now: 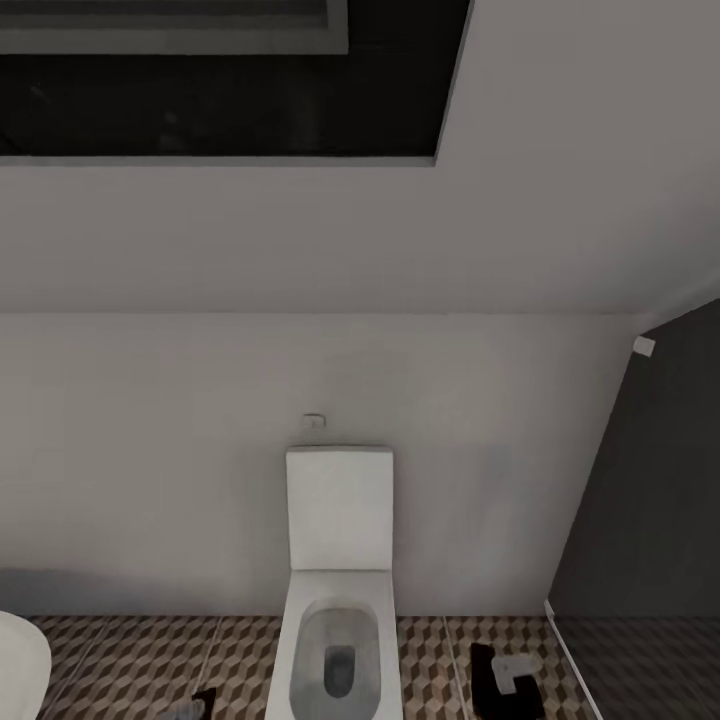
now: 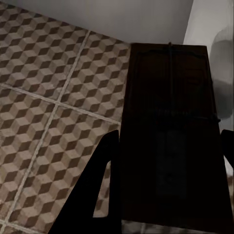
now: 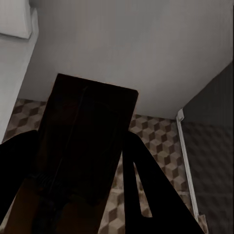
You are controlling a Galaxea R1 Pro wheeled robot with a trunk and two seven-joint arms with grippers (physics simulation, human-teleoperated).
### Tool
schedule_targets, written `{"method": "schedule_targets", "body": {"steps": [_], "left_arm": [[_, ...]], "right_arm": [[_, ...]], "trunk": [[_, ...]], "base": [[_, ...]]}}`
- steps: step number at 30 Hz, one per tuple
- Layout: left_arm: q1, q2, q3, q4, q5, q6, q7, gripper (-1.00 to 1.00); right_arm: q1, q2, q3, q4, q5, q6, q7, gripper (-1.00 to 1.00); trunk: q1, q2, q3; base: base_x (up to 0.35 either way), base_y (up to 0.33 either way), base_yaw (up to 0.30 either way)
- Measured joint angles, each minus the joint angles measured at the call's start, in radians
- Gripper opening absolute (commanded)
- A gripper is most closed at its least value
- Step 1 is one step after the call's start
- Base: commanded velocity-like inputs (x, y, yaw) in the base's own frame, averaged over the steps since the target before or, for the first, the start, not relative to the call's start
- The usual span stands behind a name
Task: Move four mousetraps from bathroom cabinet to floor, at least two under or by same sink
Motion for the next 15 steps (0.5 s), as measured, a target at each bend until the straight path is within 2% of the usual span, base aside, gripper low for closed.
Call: {"method": "schedule_targets", "body": {"steps": [4, 6, 9, 11, 15], "left_arm": [[-0.071, 0.000, -0.002, -0.029, -0.013, 0.153, 0.058, -1.00], [-0.091, 0.004, -0.002, -0.032, -0.018, 0.192, 0.063, -1.00], [-0.104, 0.007, -0.002, -0.036, -0.021, 0.213, 0.058, -1.00], [-0.107, 0.010, 0.000, -0.037, -0.021, 0.213, 0.051, -1.00], [-0.109, 0.011, 0.004, -0.038, -0.021, 0.211, 0.047, -1.00]], "right_arm": [[-0.072, -0.003, 0.001, -0.005, -0.051, 0.094, 0.020, -1.00], [-0.101, -0.005, 0.001, -0.023, -0.078, 0.160, 0.057, -1.00], [-0.120, -0.005, 0.001, -0.070, -0.120, 0.238, 0.126, -1.00], [-0.124, -0.006, 0.004, -0.082, -0.139, 0.255, 0.153, -1.00], [-0.120, -0.006, 0.008, -0.086, -0.149, 0.264, 0.168, -1.00]], "trunk": [[0.000, 0.000, 0.000], [0.000, 0.000, 0.000], [0.000, 0.000, 0.000], [0.000, 0.000, 0.000], [0.000, 0.000, 0.000]], "base": [[0.000, 0.000, 0.000], [0.000, 0.000, 0.000], [0.000, 0.000, 0.000], [0.000, 0.000, 0.000], [0.000, 0.000, 0.000]]}}
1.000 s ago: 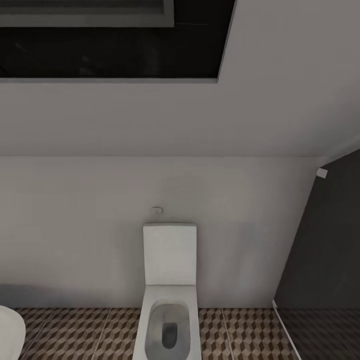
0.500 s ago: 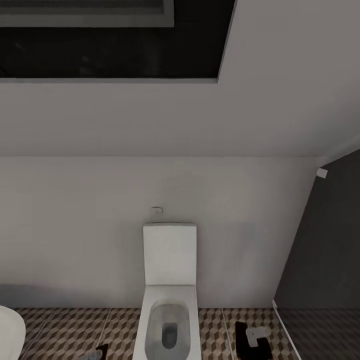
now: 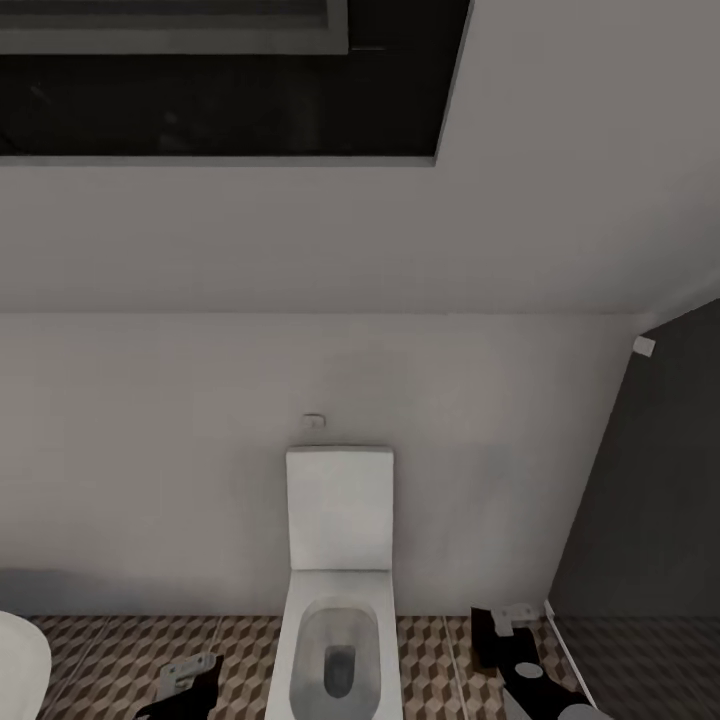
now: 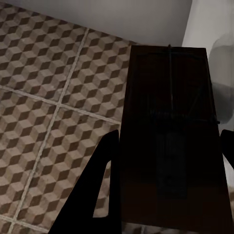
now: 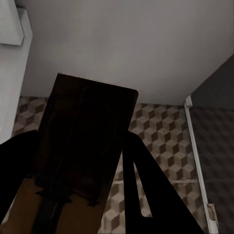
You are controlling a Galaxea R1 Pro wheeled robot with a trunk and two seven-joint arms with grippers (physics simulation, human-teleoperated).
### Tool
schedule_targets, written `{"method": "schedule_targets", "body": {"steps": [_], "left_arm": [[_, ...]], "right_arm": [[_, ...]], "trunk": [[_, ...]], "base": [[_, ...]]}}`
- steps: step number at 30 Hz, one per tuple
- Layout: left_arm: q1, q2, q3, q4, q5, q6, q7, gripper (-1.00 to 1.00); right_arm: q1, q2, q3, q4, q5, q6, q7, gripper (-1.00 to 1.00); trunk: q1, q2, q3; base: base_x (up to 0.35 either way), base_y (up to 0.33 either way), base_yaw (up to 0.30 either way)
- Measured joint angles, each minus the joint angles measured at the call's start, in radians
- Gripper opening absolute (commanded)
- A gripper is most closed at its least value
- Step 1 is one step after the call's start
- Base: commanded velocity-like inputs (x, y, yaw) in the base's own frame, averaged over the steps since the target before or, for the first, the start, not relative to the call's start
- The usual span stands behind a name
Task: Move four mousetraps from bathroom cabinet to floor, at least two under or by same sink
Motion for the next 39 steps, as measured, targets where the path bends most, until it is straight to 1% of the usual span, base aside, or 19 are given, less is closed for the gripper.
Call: {"method": "schedule_targets", "body": {"steps": [7, 8, 11, 14, 17, 19, 21, 23, 25, 26, 27, 29, 32, 34, 39], "left_arm": [[0.000, 0.003, 0.000, 0.001, -0.004, -0.002, 0.007, -1.00], [-0.001, 0.006, 0.001, 0.001, -0.004, -0.003, 0.007, -1.00], [0.000, 0.041, 0.005, 0.001, -0.003, -0.006, 0.007, -1.00], [-0.002, 0.051, 0.006, -0.013, -0.003, -0.007, 0.013, -1.00], [-0.024, 0.059, 0.005, -0.049, -0.004, 0.004, 0.035, -1.00], [-0.034, 0.060, 0.005, -0.057, -0.005, 0.008, 0.047, -1.00], [-0.041, 0.053, 0.002, -0.059, -0.007, 0.011, 0.068, -1.00], [-0.043, 0.045, 0.000, -0.061, -0.017, 0.011, 0.098, -1.00], [-0.043, 0.023, 0.000, -0.060, -0.039, 0.010, 0.148, -1.00], [-0.043, -0.004, -0.001, -0.059, -0.064, 0.008, 0.203, -1.00], [-0.043, -0.014, -0.001, -0.059, -0.074, 0.007, 0.221, -1.00], [-0.044, -0.026, 0.000, -0.056, -0.085, 0.007, 0.240, -1.00], [-0.044, -0.030, 0.003, -0.032, -0.090, -0.001, 0.249, -1.00], [-0.044, -0.030, 0.005, -0.021, -0.091, -0.004, 0.255, -1.00], [-0.044, -0.030, 0.009, -0.016, -0.092, -0.005, 0.261, -1.00]], "right_arm": [[0.002, 0.000, 0.001, 0.009, -0.006, 0.002, 0.003, -1.00], [0.002, 0.000, 0.001, 0.010, -0.006, 0.002, 0.003, -1.00], [0.002, 0.000, 0.001, 0.013, -0.008, 0.002, 0.003, -1.00], [0.004, 0.000, 0.001, 0.026, -0.008, 0.002, 0.003, -1.00], [0.004, -0.001, 0.000, 0.053, -0.008, 0.006, 0.004, -1.00], [0.005, -0.002, 0.000, 0.067, -0.008, 0.008, 0.004, -1.00], [0.006, -0.007, 0.002, 0.080, -0.007, 0.030, 0.004, -1.00], [0.006, -0.010, 0.003, 0.083, -0.007, 0.047, 0.005, -1.00], [0.006, -0.011, 0.004, 0.088, -0.007, 0.054, 0.006, -1.00], [0.009, -0.011, 0.004, 0.096, -0.007, 0.055, 0.007, -1.00], [0.010, -0.011, 0.004, 0.099, -0.007, 0.054, 0.007, -1.00], [0.012, -0.010, 0.004, 0.106, -0.006, 0.053, 0.005, -1.00], [0.012, -0.008, 0.004, 0.121, -0.006, 0.045, -0.003, -1.00], [0.013, -0.007, 0.004, 0.124, -0.006, 0.025, -0.005, -1.00], [0.013, -0.008, 0.003, 0.126, -0.007, 0.004, -0.003, -1.00]], "trunk": [[0.027, -0.049, -0.022], [0.031, -0.056, -0.025], [0.042, -0.077, -0.034], [0.053, -0.097, -0.043], [0.065, -0.117, -0.051], [0.073, -0.131, -0.058], [0.080, -0.146, -0.064], [0.088, -0.160, -0.070], [0.096, -0.174, -0.077], [0.100, -0.181, -0.080], [0.103, -0.188, -0.083], [0.111, -0.202, -0.089], [0.123, -0.223, -0.099], [0.130, -0.237, -0.105], [0.149, -0.272, -0.121]], "base": [[0.000, 0.000, 0.000], [0.000, 0.000, 0.000], [0.000, 0.000, 0.000], [0.000, 0.000, 0.000], [0.000, 0.000, 0.000], [0.000, 0.000, 0.000], [0.000, 0.000, 0.000], [0.000, 0.000, 0.000], [0.000, 0.000, 0.000], [0.000, 0.000, 0.000], [0.000, 0.000, 0.000], [0.000, 0.000, 0.000], [0.000, 0.000, 0.000], [0.000, 0.000, 0.000], [0.000, 0.000, 0.000]]}}
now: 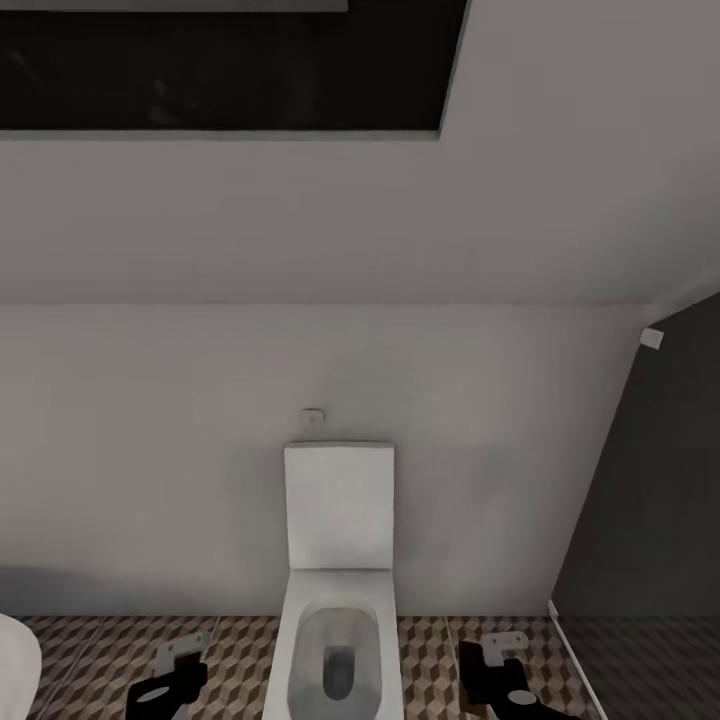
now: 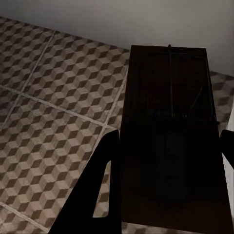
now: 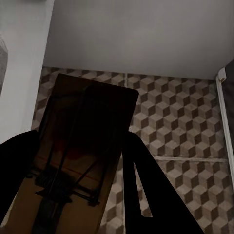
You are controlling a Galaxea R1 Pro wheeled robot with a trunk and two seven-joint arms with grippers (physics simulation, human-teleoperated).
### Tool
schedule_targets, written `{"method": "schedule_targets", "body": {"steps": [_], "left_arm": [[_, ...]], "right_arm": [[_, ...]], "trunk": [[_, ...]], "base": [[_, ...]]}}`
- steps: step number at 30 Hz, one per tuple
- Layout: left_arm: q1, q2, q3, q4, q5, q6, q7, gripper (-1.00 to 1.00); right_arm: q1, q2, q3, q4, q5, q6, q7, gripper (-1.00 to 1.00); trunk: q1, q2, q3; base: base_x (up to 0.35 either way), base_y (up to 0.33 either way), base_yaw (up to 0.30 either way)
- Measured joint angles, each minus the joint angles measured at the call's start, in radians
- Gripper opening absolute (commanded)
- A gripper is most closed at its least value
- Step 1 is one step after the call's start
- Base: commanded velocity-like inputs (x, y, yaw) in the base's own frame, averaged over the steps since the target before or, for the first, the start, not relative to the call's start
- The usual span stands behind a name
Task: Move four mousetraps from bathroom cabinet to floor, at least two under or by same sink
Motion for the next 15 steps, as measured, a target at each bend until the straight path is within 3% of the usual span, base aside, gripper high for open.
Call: {"method": "schedule_targets", "body": {"steps": [15], "left_arm": [[0.000, -0.001, 0.001, 0.001, 0.000, -0.001, -0.009, -1.00]], "right_arm": [[0.000, -0.001, 0.000, -0.001, 0.002, -0.002, -0.001, -1.00]], "trunk": [[0.058, -0.105, -0.047]], "base": [[0.000, 0.000, 0.000]]}}
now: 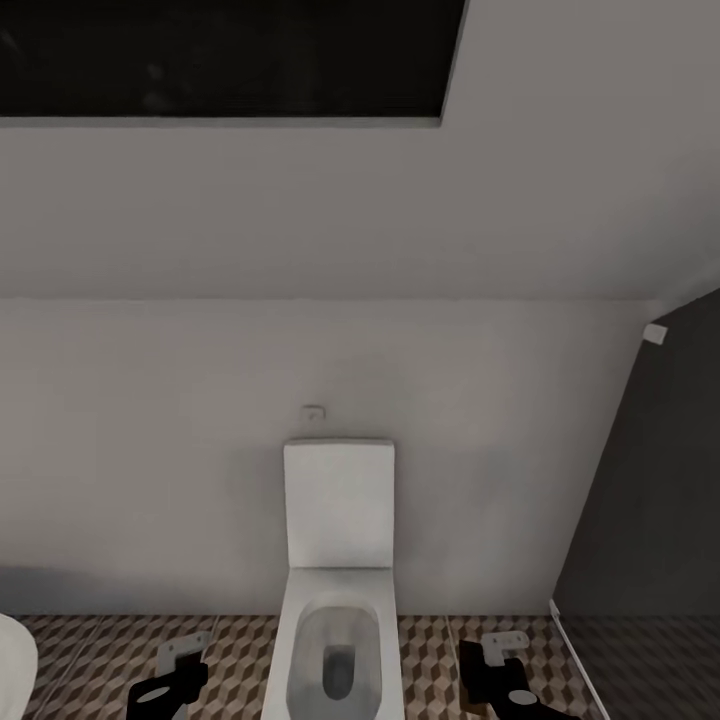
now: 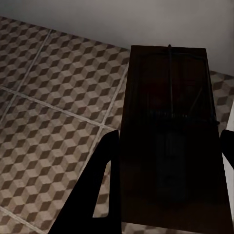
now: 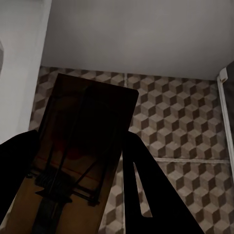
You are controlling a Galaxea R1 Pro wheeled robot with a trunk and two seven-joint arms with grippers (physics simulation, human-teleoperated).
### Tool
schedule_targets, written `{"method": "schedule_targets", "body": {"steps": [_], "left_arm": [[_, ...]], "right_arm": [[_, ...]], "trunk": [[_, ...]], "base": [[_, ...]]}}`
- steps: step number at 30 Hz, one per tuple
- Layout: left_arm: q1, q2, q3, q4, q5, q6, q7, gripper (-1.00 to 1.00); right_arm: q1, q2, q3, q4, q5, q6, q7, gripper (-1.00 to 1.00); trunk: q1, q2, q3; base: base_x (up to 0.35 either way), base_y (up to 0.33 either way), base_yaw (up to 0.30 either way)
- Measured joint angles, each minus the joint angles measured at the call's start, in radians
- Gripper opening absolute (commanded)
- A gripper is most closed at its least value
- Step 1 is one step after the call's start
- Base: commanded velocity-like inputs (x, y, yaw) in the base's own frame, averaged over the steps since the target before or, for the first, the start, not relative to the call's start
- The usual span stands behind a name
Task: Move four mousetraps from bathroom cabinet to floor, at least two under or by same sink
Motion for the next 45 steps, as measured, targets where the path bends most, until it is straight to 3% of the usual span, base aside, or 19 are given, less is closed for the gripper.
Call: {"method": "schedule_targets", "body": {"steps": [45], "left_arm": [[0.000, 0.000, 0.002, 0.001, 0.001, -0.008, -0.001, -1.00]], "right_arm": [[0.000, 0.000, 0.000, 0.000, 0.000, 0.000, 0.000, -1.00]], "trunk": [[0.173, -0.315, -0.141]], "base": [[-0.022, 0.000, 0.000]]}}
